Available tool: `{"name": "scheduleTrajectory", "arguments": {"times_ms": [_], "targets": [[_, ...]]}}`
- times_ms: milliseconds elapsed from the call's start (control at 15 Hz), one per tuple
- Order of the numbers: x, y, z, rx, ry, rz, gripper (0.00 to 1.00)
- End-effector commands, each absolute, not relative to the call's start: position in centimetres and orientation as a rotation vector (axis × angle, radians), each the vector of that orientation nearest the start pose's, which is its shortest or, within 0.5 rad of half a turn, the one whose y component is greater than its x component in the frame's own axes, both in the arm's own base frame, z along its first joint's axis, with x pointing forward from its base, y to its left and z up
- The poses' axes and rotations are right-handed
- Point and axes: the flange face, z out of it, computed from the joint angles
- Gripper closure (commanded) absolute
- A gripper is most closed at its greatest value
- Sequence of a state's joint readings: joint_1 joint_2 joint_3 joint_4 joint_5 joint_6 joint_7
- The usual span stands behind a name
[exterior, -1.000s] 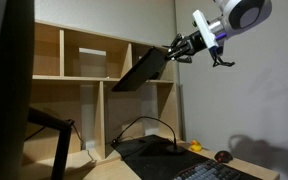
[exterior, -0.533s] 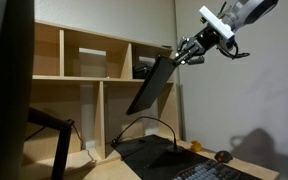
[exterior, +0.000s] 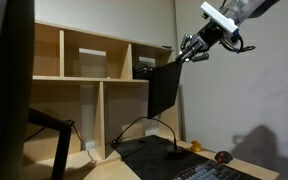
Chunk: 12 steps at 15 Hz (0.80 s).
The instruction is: Remove the black tablet from the top shelf and put it on the desk
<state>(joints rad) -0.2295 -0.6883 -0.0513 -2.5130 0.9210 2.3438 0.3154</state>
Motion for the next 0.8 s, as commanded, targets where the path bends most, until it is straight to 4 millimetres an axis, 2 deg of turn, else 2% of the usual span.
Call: {"name": "scheduleTrajectory", "arguments": {"times_ms": [0,267,733], "targets": [[37.3,-9.9,56.8,-1.932,1.175,-0.524,0.95],[36.9,-9.4,55.4,-2.033,1.216,-0.308,0.95],[37.1,-9.4,55.4,-1.977,1.247,-0.387,0.95]]}}
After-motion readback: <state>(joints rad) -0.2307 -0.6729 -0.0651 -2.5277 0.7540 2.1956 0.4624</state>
